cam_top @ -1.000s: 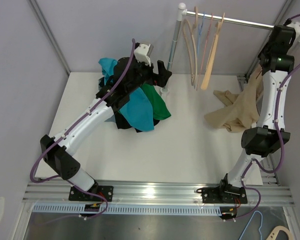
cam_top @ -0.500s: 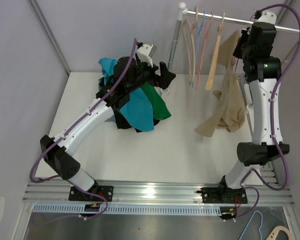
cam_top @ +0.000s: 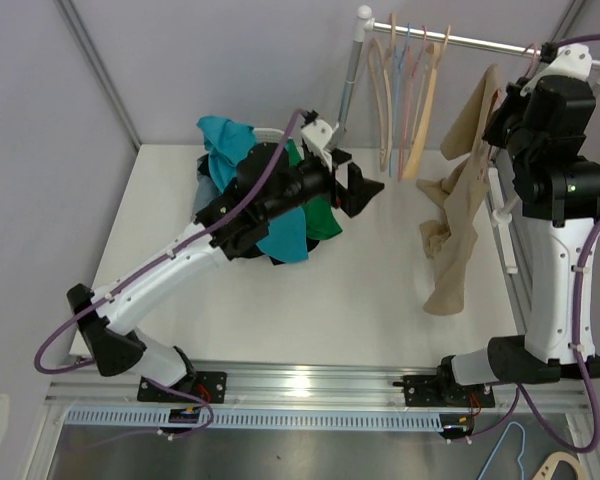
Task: Remove the t-shirt from the hanger
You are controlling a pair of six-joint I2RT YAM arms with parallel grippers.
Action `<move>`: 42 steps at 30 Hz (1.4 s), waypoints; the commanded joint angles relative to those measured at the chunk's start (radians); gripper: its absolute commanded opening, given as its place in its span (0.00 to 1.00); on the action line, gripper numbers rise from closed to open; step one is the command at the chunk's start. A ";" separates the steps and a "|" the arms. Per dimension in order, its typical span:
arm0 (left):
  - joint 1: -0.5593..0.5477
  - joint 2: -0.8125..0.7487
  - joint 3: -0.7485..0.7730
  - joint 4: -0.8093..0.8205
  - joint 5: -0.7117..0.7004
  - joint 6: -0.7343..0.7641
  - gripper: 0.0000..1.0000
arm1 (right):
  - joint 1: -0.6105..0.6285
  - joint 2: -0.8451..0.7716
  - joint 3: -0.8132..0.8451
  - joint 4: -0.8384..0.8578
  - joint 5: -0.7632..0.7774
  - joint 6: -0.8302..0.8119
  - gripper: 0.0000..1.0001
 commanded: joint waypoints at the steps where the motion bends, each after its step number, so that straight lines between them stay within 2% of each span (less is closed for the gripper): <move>1: -0.135 -0.094 -0.073 0.098 -0.036 0.125 1.00 | 0.017 -0.123 -0.098 -0.012 0.010 0.048 0.00; 4: -0.227 -0.145 -0.232 0.239 0.052 0.136 0.99 | 0.020 -0.182 -0.167 0.003 -0.007 0.080 0.00; 6: -0.258 -0.188 -0.373 0.386 0.207 0.123 0.99 | 0.021 -0.223 -0.216 0.011 -0.019 0.086 0.00; 8: -0.290 -0.196 -0.444 0.449 0.295 0.103 1.00 | 0.021 -0.234 -0.224 0.003 -0.035 0.092 0.00; 10: -0.329 -0.175 -0.476 0.459 0.299 0.106 0.99 | 0.021 -0.242 -0.221 -0.012 -0.052 0.097 0.00; 14: -0.352 -0.099 -0.484 0.460 0.232 0.077 0.99 | 0.023 -0.262 -0.215 -0.026 -0.093 0.115 0.00; 19: -0.355 0.012 -0.482 0.571 0.191 0.009 1.00 | 0.024 -0.259 -0.160 -0.064 -0.131 0.126 0.00; 28: -0.355 0.175 -0.306 0.634 0.341 -0.057 1.00 | 0.026 -0.259 -0.131 -0.092 -0.165 0.138 0.00; 32: -0.358 0.249 -0.274 0.715 0.383 -0.114 1.00 | 0.026 -0.262 -0.121 -0.094 -0.182 0.143 0.00; 35: -0.356 0.276 -0.202 0.657 0.386 -0.111 0.72 | 0.026 -0.262 -0.118 -0.098 -0.190 0.141 0.00; 36: -0.356 0.289 -0.188 0.599 0.390 -0.106 0.43 | 0.026 -0.260 -0.120 -0.100 -0.185 0.143 0.00; 38: -0.359 0.293 -0.133 0.536 0.386 -0.083 0.09 | 0.024 -0.262 -0.124 -0.100 -0.184 0.140 0.00; 39: -0.361 0.284 -0.128 0.499 0.374 -0.077 0.01 | 0.026 -0.262 -0.124 -0.100 -0.176 0.138 0.00; 42: -0.379 0.235 -0.217 0.531 0.348 -0.060 0.01 | 0.026 -0.259 -0.134 -0.088 -0.156 0.138 0.00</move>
